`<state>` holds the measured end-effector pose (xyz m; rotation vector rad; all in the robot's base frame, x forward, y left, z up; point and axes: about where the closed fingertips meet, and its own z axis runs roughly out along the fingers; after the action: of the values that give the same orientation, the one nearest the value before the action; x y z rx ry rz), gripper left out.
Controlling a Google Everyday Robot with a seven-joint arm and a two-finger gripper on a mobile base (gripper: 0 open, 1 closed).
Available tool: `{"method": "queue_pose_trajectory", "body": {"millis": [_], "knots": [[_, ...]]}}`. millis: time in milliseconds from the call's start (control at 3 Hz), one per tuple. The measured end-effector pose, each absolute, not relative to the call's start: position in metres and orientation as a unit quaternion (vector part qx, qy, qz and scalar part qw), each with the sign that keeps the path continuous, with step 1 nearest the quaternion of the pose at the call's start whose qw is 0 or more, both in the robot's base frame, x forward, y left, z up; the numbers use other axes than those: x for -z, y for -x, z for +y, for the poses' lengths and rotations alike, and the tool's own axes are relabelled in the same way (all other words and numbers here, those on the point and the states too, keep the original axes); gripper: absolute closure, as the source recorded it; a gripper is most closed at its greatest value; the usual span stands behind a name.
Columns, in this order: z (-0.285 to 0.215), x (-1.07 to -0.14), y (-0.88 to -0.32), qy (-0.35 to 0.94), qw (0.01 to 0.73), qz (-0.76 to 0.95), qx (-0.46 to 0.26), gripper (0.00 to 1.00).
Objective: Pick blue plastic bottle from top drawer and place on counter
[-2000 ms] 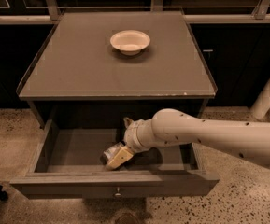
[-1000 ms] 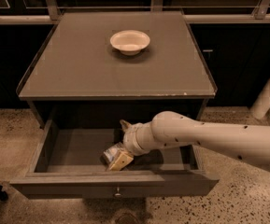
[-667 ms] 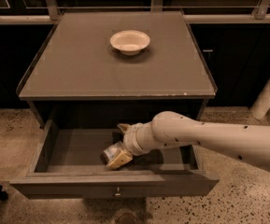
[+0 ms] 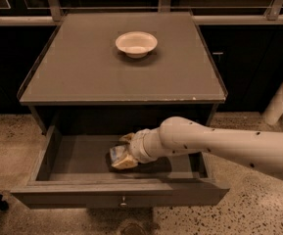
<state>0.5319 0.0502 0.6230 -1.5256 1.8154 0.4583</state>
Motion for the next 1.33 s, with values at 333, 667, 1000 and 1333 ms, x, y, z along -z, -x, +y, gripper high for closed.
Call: {"method": "queue_pose_trajectory", "body": {"millis": [333,667,1000,1333], "knots": [[0.05,-0.623,-0.532,0.59,0.355,0.703,-0.177,0.87],[0.05,-0.623,-0.532,0.59,0.355,0.703,-0.177,1.0],[0.052,-0.627,-0.53,0.589,0.355,0.701,-0.188,1.0],[0.051,-0.657,-0.523,0.585,0.377,0.686,-0.214,1.0]]}}
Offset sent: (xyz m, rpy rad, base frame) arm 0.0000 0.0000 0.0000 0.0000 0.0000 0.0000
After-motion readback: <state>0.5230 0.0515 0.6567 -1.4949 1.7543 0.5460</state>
